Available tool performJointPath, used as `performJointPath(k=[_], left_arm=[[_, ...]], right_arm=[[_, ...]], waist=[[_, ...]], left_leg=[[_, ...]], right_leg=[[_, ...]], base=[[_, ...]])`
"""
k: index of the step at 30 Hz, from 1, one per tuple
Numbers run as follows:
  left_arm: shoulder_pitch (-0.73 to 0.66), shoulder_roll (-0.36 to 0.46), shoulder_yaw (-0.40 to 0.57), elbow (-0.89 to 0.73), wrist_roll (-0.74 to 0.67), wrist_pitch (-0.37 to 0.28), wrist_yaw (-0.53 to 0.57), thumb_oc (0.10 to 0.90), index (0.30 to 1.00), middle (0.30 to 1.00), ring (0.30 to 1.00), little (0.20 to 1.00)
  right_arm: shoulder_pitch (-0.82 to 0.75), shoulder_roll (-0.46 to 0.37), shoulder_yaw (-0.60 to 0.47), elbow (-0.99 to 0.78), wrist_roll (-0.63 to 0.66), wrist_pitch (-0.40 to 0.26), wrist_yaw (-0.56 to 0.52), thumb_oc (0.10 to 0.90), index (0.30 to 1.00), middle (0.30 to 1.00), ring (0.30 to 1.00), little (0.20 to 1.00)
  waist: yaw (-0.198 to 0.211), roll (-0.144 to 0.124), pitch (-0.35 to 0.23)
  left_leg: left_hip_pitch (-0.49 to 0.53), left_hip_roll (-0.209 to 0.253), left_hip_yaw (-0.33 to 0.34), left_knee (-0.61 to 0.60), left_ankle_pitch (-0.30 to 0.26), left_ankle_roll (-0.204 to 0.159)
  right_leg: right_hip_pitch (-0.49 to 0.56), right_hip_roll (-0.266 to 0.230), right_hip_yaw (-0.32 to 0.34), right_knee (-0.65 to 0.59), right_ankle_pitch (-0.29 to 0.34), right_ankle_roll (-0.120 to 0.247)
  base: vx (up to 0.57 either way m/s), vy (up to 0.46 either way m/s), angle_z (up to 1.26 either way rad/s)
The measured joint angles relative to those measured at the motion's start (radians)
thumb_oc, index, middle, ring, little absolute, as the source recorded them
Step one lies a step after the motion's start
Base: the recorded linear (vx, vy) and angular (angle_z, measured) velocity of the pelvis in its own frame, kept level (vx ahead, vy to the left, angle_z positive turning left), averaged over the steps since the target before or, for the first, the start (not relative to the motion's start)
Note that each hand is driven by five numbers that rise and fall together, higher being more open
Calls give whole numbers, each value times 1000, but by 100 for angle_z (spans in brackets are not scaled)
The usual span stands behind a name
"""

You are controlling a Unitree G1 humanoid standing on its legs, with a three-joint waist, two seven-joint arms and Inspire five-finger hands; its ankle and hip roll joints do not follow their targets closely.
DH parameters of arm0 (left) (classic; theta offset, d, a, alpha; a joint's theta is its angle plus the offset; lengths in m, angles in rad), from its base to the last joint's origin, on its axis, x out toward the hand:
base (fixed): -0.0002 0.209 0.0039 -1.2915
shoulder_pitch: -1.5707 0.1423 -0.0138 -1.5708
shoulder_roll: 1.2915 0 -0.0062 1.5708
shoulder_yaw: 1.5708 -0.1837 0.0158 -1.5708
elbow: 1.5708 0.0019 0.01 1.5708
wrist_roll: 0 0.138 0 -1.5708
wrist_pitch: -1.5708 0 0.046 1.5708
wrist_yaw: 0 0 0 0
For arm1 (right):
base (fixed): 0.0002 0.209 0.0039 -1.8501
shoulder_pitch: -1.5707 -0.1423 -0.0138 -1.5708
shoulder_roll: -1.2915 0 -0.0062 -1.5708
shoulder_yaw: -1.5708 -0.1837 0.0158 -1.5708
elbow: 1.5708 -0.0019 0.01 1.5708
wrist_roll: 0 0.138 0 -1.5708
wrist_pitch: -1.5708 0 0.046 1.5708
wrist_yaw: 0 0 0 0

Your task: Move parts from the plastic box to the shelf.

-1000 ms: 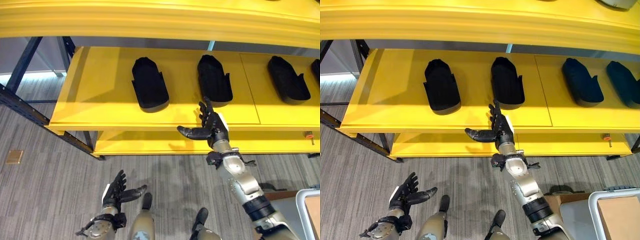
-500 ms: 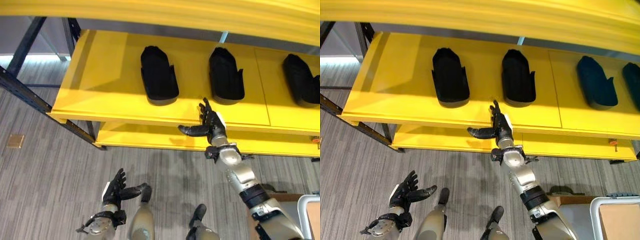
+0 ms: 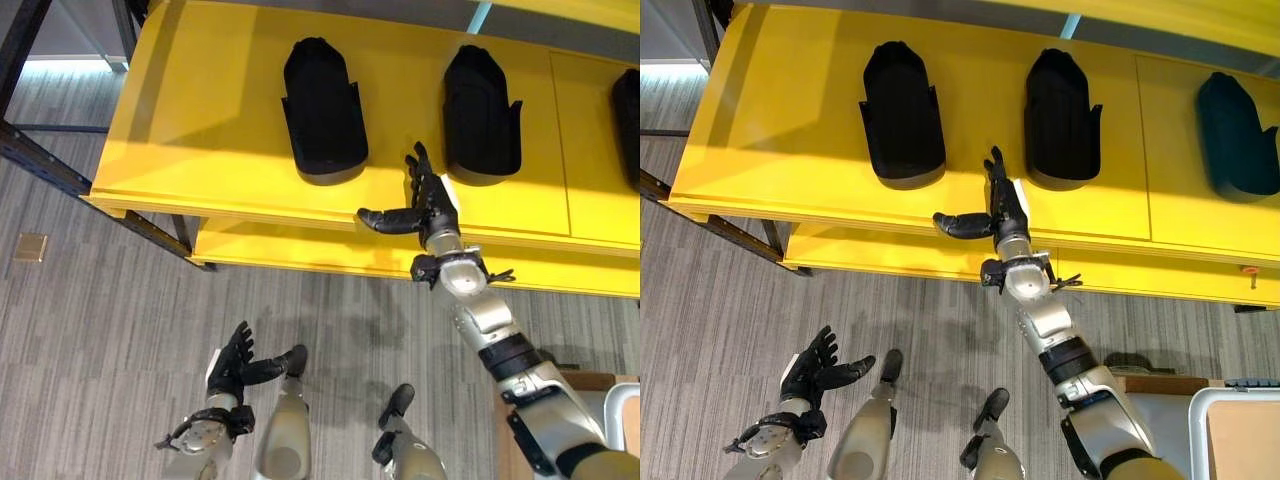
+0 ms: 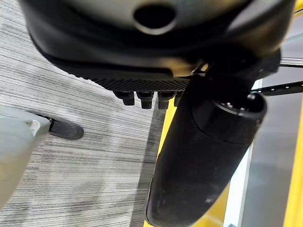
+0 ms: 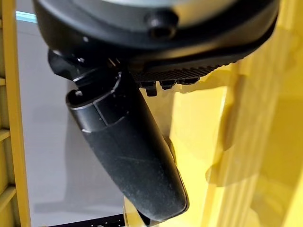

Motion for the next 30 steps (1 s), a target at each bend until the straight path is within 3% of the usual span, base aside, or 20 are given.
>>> performJointPath(k=[9, 17, 30], left_arm=[[-21, 0, -1, 0, -4, -9, 25, 900, 1000, 1000, 1000, 1000], [-43, 1, -1, 1, -37, -10, 38, 900, 1000, 1000, 1000, 1000], [-57, 1, 0, 1, -39, -19, 44, 900, 1000, 1000, 1000, 1000]], right_arm=[[-86, -14, 5, 66, 0, -4, -15, 900, 1000, 1000, 1000, 1000], [-106, -13, 5, 77, 1, -12, -19, 900, 1000, 1000, 1000, 1000], [-113, 13, 31, 76, 11, -20, -18, 900, 1000, 1000, 1000, 1000]], waist=[[26, -2, 14], [26, -20, 22], [27, -21, 22]], left_leg=[[-20, 0, -9, 1, 2, -1], [-33, 0, -17, 5, 3, -2], [-31, 3, -17, 6, 5, -5]], right_leg=[[-15, 2, -2, 0, 1, 0], [-20, 3, -10, 0, 0, -1], [-20, 12, -8, 0, 1, 1]], base=[[8, -1, 2], [4, -3, 2], [0, 0, 0]])
